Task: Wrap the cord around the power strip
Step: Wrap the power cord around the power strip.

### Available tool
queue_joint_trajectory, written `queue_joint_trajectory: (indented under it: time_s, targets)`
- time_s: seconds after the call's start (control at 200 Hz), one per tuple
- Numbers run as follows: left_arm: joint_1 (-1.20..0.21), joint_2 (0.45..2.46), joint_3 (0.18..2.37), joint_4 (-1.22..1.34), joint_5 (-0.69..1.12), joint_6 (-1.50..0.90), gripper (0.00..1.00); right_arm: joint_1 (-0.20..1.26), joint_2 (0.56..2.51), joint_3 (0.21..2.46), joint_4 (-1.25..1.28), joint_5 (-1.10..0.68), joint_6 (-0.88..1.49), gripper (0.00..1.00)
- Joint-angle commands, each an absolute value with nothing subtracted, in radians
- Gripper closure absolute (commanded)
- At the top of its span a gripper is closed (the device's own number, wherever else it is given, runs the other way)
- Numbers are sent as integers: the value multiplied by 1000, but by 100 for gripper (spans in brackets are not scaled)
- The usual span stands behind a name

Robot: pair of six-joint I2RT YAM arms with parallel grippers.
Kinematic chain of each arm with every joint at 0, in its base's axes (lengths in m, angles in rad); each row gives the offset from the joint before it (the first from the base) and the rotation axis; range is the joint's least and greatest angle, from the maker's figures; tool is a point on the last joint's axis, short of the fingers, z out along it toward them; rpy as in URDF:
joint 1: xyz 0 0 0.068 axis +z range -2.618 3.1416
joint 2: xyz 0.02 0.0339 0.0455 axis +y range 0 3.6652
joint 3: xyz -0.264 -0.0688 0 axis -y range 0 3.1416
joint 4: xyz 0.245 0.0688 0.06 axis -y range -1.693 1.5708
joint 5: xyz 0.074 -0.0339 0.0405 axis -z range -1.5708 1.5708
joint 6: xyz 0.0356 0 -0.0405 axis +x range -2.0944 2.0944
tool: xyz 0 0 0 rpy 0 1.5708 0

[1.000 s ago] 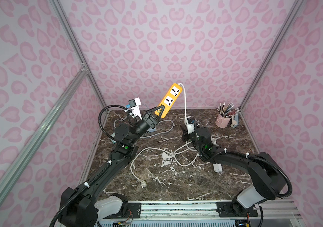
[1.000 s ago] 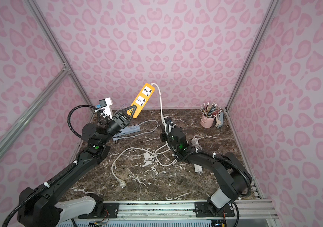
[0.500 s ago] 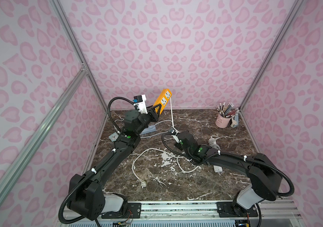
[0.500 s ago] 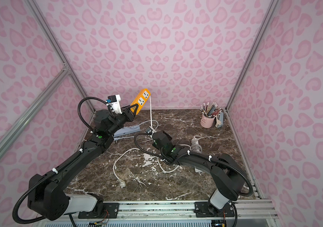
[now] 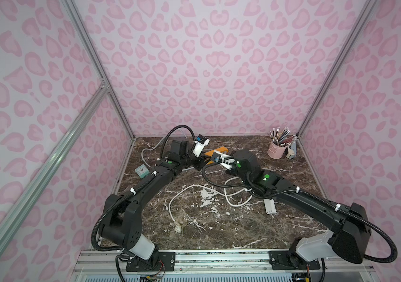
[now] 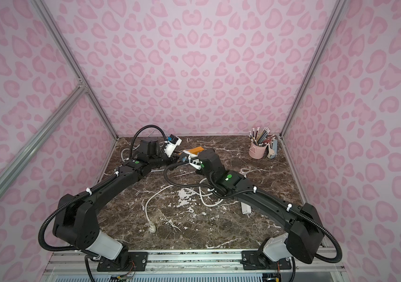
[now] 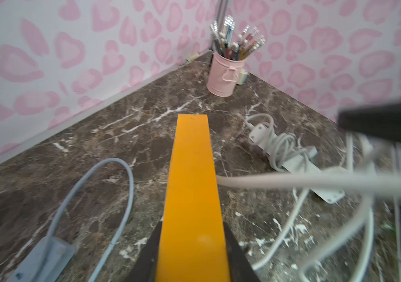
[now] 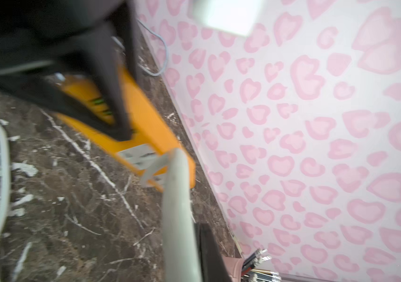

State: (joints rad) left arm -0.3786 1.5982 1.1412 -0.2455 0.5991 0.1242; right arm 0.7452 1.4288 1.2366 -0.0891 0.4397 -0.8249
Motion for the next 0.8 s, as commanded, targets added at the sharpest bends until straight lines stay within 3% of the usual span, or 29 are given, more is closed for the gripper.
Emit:
queue_joint_trajectory:
  time_s: [0.0, 0.24, 0.385, 0.625, 0.705, 0.795]
  targets:
    - [-390, 1597, 1150, -328, 868, 238, 97, 684, 1451, 1306, -110, 352, -864, 100]
    - [-425, 1521, 1144, -379, 1217, 361, 97, 563, 1578, 1422, -164, 132, -768, 100]
    - [-416, 1446, 1117, -267, 1255, 300, 97, 495, 1617, 1455, -180, -86, -652, 100]
    - [-364, 1355, 992, 265, 1227, -70, 97, 402, 1617, 1416, -105, -349, -449, 94]
    - [-366, 1350, 939, 574, 1190, -286, 97, 388, 1618, 1371, -10, -428, -353, 92]
    - [-373, 1362, 881, 944, 1117, -561, 97, 385, 1636, 1319, 73, -465, -254, 80]
